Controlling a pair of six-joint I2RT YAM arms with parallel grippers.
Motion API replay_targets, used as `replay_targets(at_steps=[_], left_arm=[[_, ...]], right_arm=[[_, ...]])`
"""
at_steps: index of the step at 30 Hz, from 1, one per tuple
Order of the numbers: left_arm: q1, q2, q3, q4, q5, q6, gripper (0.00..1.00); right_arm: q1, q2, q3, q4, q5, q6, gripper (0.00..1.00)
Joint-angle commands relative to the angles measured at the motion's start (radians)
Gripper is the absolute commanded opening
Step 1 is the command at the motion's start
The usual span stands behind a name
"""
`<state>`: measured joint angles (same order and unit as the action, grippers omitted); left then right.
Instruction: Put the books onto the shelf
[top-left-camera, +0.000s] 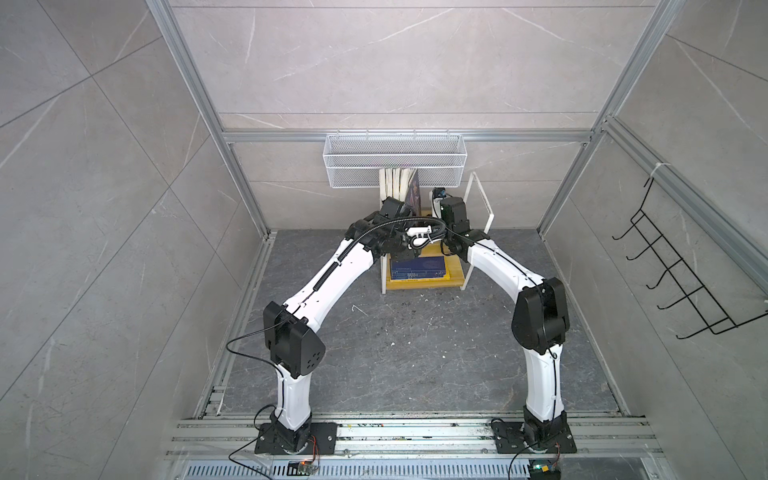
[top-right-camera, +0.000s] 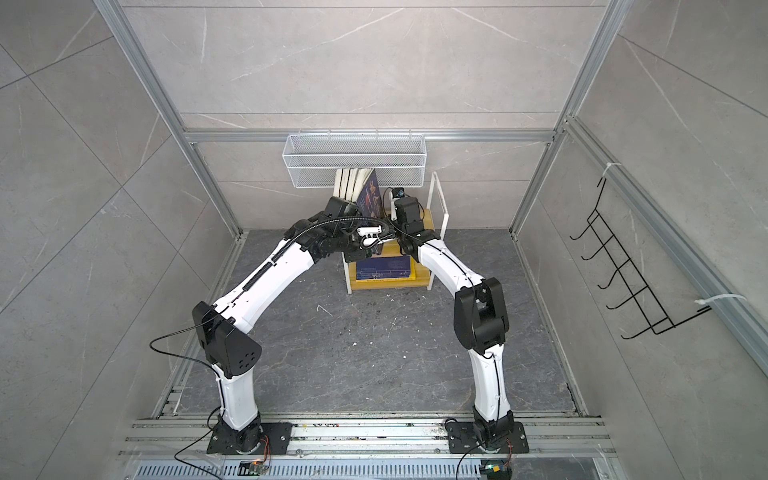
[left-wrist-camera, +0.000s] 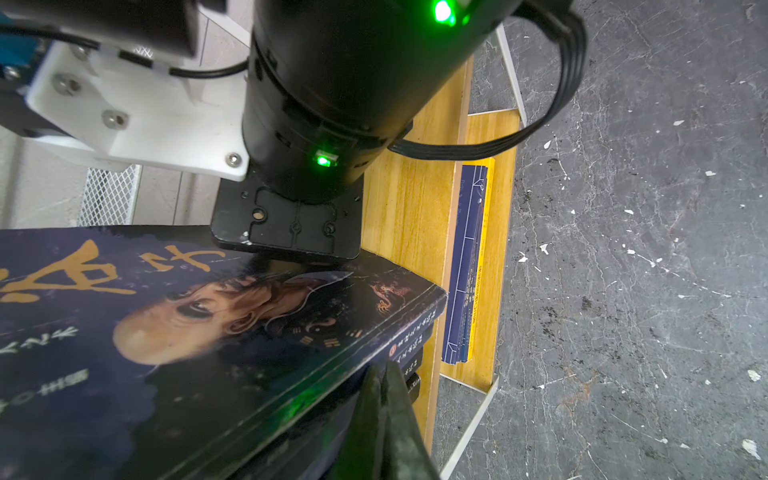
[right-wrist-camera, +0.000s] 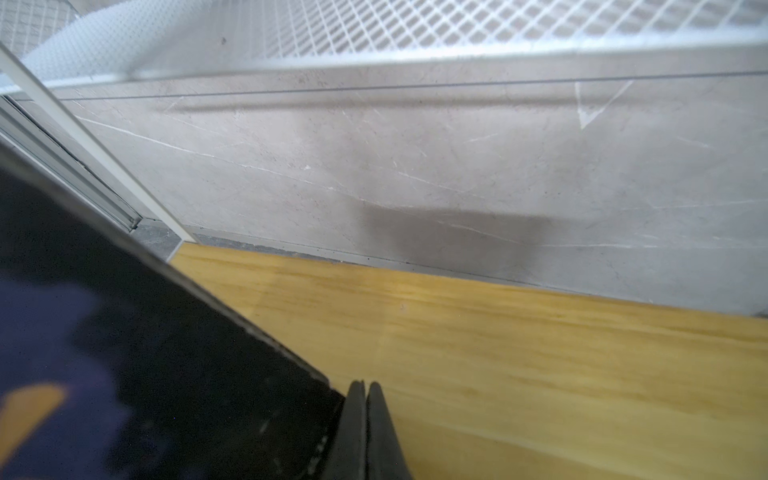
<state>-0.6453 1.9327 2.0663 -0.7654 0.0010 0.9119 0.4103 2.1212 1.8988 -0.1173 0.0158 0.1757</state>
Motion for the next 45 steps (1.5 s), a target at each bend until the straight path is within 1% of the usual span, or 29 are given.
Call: replay_targets(at_steps=[1, 6, 9, 12, 13, 15, 17, 19, 21, 23, 24, 25, 26, 27, 31, 35, 36, 38, 42, 45], left_arm=[[0.01, 0.008, 0.043, 0.052, -0.021, -0.018, 0.0], [0.007, -0.008, 0.055, 0.028, -0.002, -0.027, 0.0], [-0.002, -0.058, 0.056, -0.003, 0.036, -0.076, 0.0], [-0.006, -0.128, 0.052, -0.03, 0.088, -0.152, 0.0], [-0.005, -0.152, 0.052, -0.041, 0.106, -0.177, 0.01], [-0.005, -0.191, 0.053, -0.061, 0.129, -0.227, 0.07], [-0.002, -0.228, 0.052, -0.082, 0.141, -0.263, 0.19], [0.007, -0.262, 0.04, -0.096, 0.152, -0.291, 0.34], [0.029, -0.295, 0.022, -0.104, 0.168, -0.319, 0.43], [0.08, -0.327, 0.0, -0.106, 0.197, -0.362, 0.5], [0.111, -0.341, -0.012, -0.104, 0.212, -0.389, 0.55], [0.155, -0.359, -0.026, -0.098, 0.239, -0.425, 0.61], [0.205, -0.376, -0.038, -0.096, 0.277, -0.46, 0.64], [0.251, -0.392, -0.055, -0.09, 0.306, -0.492, 0.67], [0.444, -0.463, -0.156, -0.059, 0.371, -0.604, 0.76], [0.613, -0.547, -0.326, -0.004, 0.381, -0.719, 0.83], [0.641, -0.567, -0.371, 0.011, 0.379, -0.733, 0.85], [0.699, -0.609, -0.477, 0.046, 0.363, -0.765, 0.99], [0.78, -0.672, -0.677, 0.133, 0.303, -0.81, 1.0], [0.802, -0.697, -0.805, 0.203, 0.276, -0.83, 1.0]], right_arm=[[0.015, 0.008, 0.053, -0.023, 0.009, -0.03, 0.0], [0.006, -0.024, 0.117, -0.082, 0.042, -0.05, 0.02], [0.004, -0.074, 0.151, -0.132, 0.073, -0.074, 0.06], [0.004, -0.157, 0.161, -0.172, 0.104, -0.105, 0.1], [0.003, -0.19, 0.164, -0.188, 0.113, -0.119, 0.12], [0.0, -0.254, 0.166, -0.225, 0.133, -0.144, 0.19], [-0.005, -0.32, 0.165, -0.265, 0.151, -0.173, 0.26], [-0.009, -0.393, 0.146, -0.307, 0.17, -0.2, 0.36], [-0.018, -0.462, 0.118, -0.336, 0.184, -0.222, 0.47], [-0.027, -0.542, 0.07, -0.358, 0.202, -0.248, 0.62], [-0.033, -0.576, 0.051, -0.368, 0.21, -0.257, 0.7], [-0.037, -0.612, 0.027, -0.38, 0.228, -0.266, 0.82], [-0.043, -0.65, 0.001, -0.387, 0.25, -0.277, 0.93], [-0.047, -0.686, -0.03, -0.391, 0.271, -0.288, 0.99], [-0.066, -0.821, -0.169, -0.398, 0.351, -0.32, 0.99], [-0.096, -0.964, -0.368, -0.347, 0.411, -0.317, 0.99], [-0.104, -0.995, -0.418, -0.33, 0.422, -0.318, 0.99], [-0.125, -1.052, -0.525, -0.298, 0.46, -0.309, 0.99], [-0.152, -1.116, -0.691, -0.289, 0.518, -0.269, 0.99], [-0.161, -1.162, -0.862, -0.196, 0.504, -0.239, 1.0]])
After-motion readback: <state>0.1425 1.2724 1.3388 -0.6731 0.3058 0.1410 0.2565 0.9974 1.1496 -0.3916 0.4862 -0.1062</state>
